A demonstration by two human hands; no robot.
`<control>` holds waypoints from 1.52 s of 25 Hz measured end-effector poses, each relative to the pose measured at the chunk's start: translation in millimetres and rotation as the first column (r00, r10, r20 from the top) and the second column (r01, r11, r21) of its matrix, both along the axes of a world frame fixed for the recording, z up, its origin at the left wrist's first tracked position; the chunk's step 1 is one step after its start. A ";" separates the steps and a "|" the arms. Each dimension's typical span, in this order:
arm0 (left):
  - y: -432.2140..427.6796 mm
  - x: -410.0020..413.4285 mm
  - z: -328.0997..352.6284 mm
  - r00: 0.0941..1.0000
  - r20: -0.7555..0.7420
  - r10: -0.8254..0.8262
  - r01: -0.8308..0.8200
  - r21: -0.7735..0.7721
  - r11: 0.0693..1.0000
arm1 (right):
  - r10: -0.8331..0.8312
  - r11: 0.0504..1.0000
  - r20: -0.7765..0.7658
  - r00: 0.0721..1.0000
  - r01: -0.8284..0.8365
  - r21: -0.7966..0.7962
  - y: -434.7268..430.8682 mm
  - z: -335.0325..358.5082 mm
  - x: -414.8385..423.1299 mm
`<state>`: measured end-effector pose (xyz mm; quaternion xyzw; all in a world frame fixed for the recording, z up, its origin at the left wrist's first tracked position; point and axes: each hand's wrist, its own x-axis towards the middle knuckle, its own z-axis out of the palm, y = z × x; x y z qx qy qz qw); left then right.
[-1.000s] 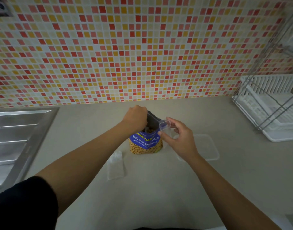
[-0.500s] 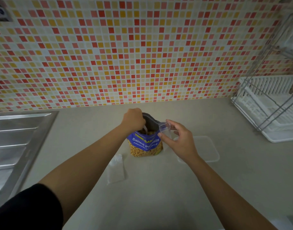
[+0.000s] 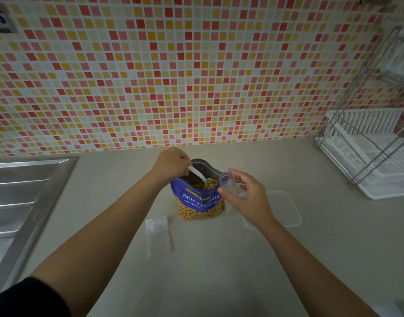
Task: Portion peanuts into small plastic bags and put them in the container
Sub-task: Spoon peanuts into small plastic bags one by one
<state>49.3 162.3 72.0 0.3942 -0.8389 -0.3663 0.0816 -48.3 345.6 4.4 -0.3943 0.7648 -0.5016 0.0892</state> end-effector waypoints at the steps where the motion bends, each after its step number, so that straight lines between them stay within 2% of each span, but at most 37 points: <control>1: -0.8 2.1 1.0 1.000 -0.010 0.016 -0.016 0.009 1.000 | -0.003 1.000 0.003 1.000 0.003 0.001 1.0 0.5 -0.1; 13: -23.2 25.8 -6.3 0.977 -0.077 0.197 -0.170 0.266 0.949 | 0.002 1.000 -0.048 0.999 -0.001 0.021 -2.9 8.6 3.4; 19: -35.1 40.3 -3.6 0.969 -0.102 0.224 -0.191 0.261 0.946 | 0.019 0.997 -0.171 0.985 -0.006 0.076 -7.2 16.7 8.6; 23: -38.7 45.1 11.3 0.960 -0.132 0.246 -0.202 0.279 0.939 | 0.026 0.986 -0.253 0.967 0.018 0.168 -12.3 25.8 10.5; 28: -36.0 38.0 35.3 0.964 -0.189 0.189 -0.136 0.262 0.955 | 0.041 0.975 -0.239 0.970 0.012 0.220 -16.0 31.1 10.7; 33: -21.9 19.0 53.7 0.991 -0.128 0.037 -0.022 0.117 0.993 | 0.015 0.984 -0.223 0.975 0.026 0.178 -18.3 32.8 9.9; 36: -4.0 5.7 76.4 0.985 -0.093 -0.145 0.134 -0.114 0.984 | -0.017 0.995 -0.175 0.984 0.034 0.095 -19.8 34.2 10.7; 38: 11.9 -3.6 93.9 0.968 -0.015 -0.251 0.233 -0.323 0.917 | -0.048 0.997 -0.134 0.990 0.055 0.048 -20.7 34.5 11.2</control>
